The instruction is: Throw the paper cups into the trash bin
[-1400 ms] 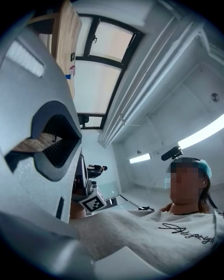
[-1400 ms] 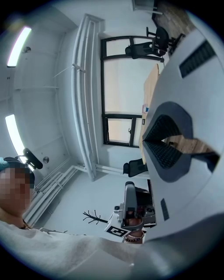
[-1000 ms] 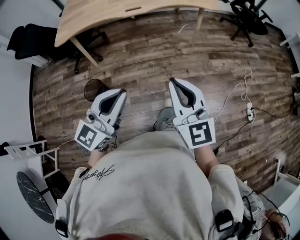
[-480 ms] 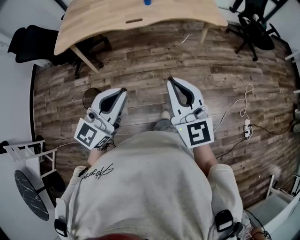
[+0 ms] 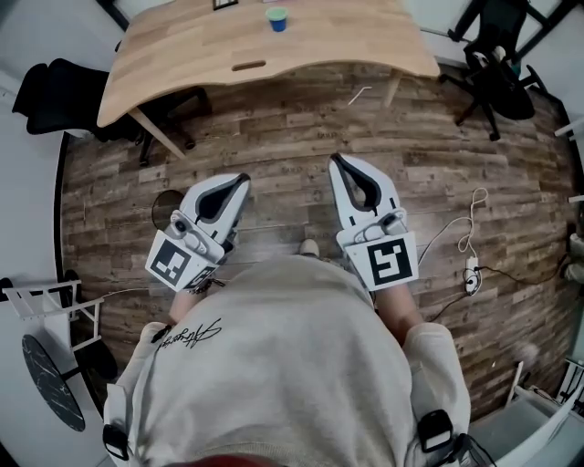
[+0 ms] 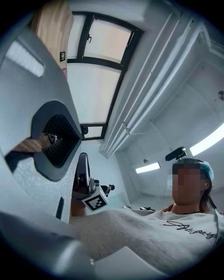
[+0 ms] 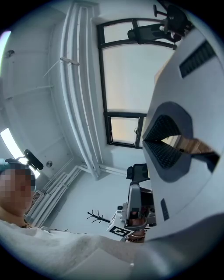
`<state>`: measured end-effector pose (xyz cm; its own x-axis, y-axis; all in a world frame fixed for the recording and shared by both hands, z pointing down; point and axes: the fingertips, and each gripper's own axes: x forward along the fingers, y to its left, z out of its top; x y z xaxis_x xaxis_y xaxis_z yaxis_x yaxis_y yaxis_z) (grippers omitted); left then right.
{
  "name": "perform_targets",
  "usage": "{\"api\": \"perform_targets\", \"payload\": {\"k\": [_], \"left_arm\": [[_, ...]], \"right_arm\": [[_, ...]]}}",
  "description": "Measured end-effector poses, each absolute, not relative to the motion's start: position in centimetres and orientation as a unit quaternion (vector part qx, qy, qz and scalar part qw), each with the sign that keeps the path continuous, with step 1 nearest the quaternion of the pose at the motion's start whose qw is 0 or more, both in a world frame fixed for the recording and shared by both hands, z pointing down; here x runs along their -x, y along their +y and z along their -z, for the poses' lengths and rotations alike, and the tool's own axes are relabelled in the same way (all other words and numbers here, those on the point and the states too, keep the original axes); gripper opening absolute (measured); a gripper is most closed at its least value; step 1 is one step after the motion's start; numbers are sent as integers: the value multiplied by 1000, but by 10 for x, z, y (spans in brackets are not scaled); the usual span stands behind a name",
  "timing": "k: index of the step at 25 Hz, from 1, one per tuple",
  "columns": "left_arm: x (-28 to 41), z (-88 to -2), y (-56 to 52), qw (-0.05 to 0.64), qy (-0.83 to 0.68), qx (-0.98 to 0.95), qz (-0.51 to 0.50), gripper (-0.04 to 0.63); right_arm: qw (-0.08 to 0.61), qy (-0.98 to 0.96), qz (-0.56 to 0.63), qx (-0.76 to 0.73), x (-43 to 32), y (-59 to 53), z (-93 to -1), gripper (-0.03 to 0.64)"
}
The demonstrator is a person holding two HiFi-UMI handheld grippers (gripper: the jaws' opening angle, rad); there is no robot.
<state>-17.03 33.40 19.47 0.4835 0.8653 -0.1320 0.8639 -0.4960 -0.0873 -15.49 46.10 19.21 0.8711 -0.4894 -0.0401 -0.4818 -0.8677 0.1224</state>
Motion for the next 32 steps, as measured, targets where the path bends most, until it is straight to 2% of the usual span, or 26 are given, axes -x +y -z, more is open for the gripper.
{"api": "perform_targets", "payload": {"k": [6,13,32], "left_arm": [[149,-197,358,7,-493,866,-79,3],[137,-214,356,-2,-486,873,-45,3],[118,-213,374,-20,-478,877,-49,3]], "right_arm": [[43,-270,27,-961,133,481,-199,9],[-3,-283,25,-959,114,478,-208,9],[6,-290,15,-957,96,494,-214,9]]}}
